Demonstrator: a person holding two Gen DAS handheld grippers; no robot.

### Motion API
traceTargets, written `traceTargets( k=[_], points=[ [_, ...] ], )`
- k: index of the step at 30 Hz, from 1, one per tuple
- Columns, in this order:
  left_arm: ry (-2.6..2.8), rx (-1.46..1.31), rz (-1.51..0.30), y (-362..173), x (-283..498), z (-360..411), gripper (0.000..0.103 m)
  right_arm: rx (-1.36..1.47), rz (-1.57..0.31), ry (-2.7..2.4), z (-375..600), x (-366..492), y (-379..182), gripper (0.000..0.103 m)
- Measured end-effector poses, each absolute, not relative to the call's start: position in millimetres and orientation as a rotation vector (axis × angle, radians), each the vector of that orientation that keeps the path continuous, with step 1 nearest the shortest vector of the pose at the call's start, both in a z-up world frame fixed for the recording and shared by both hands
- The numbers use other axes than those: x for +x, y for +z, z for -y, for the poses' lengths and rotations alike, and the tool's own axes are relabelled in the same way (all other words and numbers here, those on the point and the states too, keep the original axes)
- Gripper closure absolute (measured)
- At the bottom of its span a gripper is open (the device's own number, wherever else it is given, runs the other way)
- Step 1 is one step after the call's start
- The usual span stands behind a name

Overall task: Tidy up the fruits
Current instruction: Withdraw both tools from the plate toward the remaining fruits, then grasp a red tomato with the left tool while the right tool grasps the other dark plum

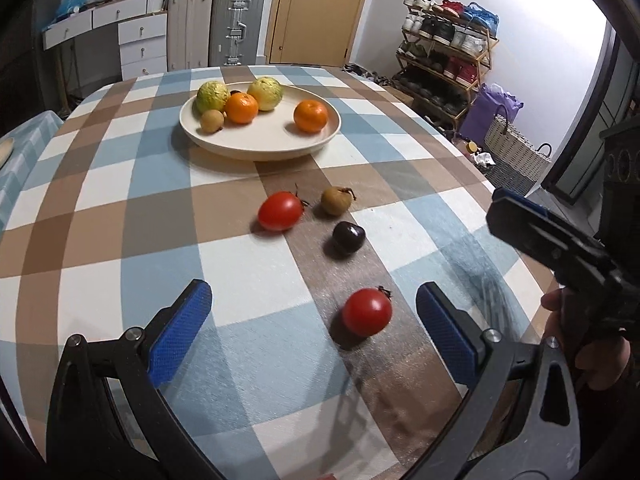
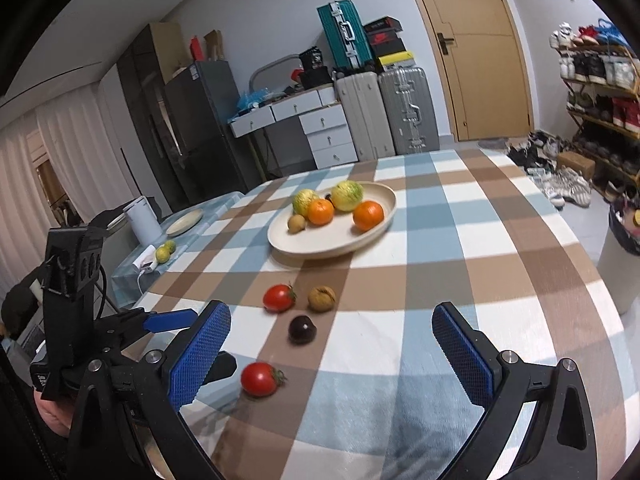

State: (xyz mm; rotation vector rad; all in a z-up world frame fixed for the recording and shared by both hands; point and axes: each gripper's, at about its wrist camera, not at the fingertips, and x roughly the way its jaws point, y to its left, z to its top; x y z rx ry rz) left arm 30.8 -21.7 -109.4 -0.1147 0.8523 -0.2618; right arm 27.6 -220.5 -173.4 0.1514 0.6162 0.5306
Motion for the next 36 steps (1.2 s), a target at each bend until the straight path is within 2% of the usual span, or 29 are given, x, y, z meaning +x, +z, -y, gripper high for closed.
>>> traceTargets(
  k=[8, 10, 12, 13, 15, 19, 21, 36],
  points=[
    [-0.334, -0.088, -0.880, -117, 33, 34, 0.002, 0.156, -0.625, 0.529, 225, 24, -183, 0.000],
    [-0.350, -0.086, -0.877, -117, 34, 37, 0.007, 0.145, -0.630, 0.529, 224, 25, -185, 0.000],
    [-0.361, -0.079, -0.874, -117, 33, 39, 0.022, 0.143, -0.634, 0.530, 224, 26, -186, 0.000],
    [-0.364, -0.075, -0.873, -118, 33, 40, 0.025, 0.145, -0.635, 0.531, 224, 26, -187, 0.000],
    [-0.376, -0.069, -0.885, -120, 34, 42, 0.040, 0.148, -0.638, 0.531, 225, 26, -188, 0.000],
    [-0.404, -0.064, -0.906, -125, 35, 45, 0.061, 0.154, -0.643, 0.535, 226, 28, -190, 0.000],
    [-0.426, -0.076, -0.915, -127, 36, 44, 0.075, 0.155, -0.647, 0.535, 226, 28, -190, 0.000],
    [-0.454, -0.190, -0.835, -104, 35, 2, 0.077, 0.224, -0.743, 0.556, 216, 47, -195, 0.000]
  ],
)
